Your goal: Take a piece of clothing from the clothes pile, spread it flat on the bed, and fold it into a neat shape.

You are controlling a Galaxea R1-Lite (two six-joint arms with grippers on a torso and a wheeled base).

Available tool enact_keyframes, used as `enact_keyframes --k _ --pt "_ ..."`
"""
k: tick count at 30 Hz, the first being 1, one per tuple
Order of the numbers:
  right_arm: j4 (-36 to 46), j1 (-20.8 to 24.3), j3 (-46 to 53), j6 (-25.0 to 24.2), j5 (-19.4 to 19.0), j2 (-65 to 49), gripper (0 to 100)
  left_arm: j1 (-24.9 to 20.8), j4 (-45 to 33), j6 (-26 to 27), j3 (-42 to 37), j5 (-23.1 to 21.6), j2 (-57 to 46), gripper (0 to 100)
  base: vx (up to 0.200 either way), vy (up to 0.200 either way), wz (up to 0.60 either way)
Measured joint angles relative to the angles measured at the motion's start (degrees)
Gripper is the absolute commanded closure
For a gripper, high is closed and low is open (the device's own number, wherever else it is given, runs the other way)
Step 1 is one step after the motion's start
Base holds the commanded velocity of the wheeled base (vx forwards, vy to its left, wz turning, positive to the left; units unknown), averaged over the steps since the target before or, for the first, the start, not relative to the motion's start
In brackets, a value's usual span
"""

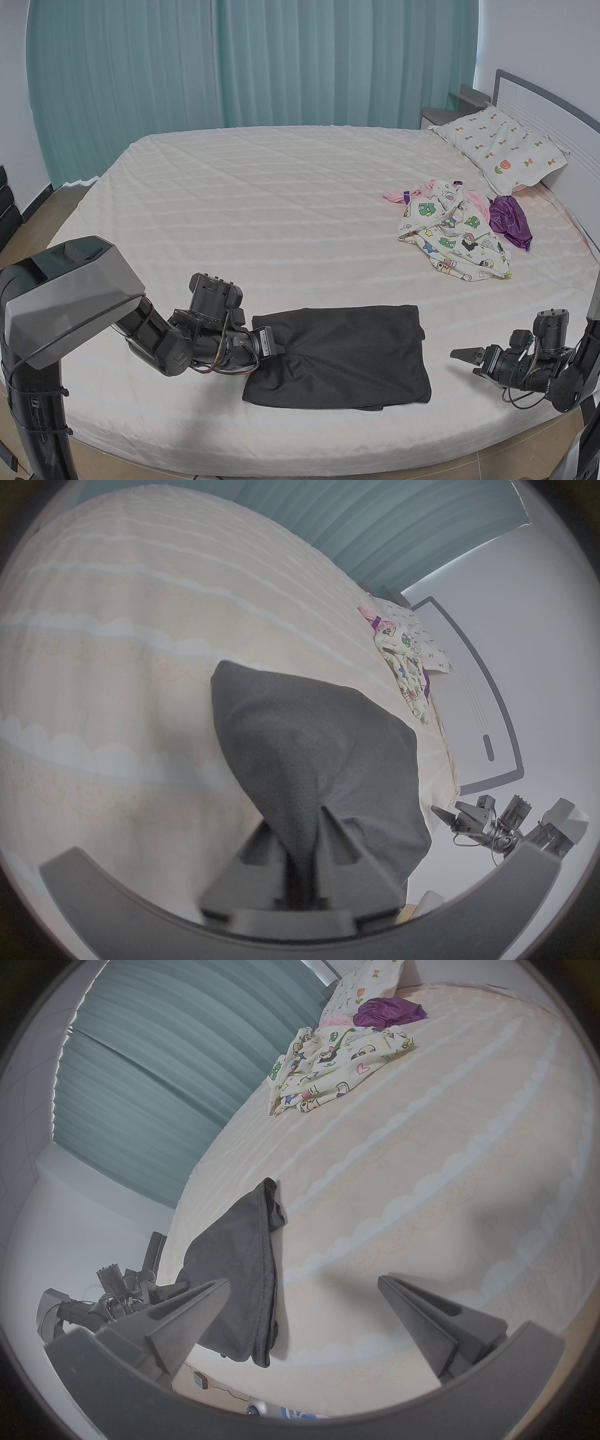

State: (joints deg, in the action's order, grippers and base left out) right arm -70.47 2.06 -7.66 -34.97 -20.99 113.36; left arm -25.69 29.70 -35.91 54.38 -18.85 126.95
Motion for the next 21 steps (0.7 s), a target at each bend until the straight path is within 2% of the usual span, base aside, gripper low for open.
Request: enact_keyframes --k 12,21 --pt "0.11 0.78 0.46 -0.44 -0.05 -1.16 0 1.51 -0.39 -1.08 -3.58 0.21 -3.04 100 0.000 0.000 0.00" --pt "0.02 1.13 0.55 -0.55 -0.11 -0.85 0 2.51 -0.30 -5.74 -4.85 0.93 -4.02 100 0.000 0.000 0.00"
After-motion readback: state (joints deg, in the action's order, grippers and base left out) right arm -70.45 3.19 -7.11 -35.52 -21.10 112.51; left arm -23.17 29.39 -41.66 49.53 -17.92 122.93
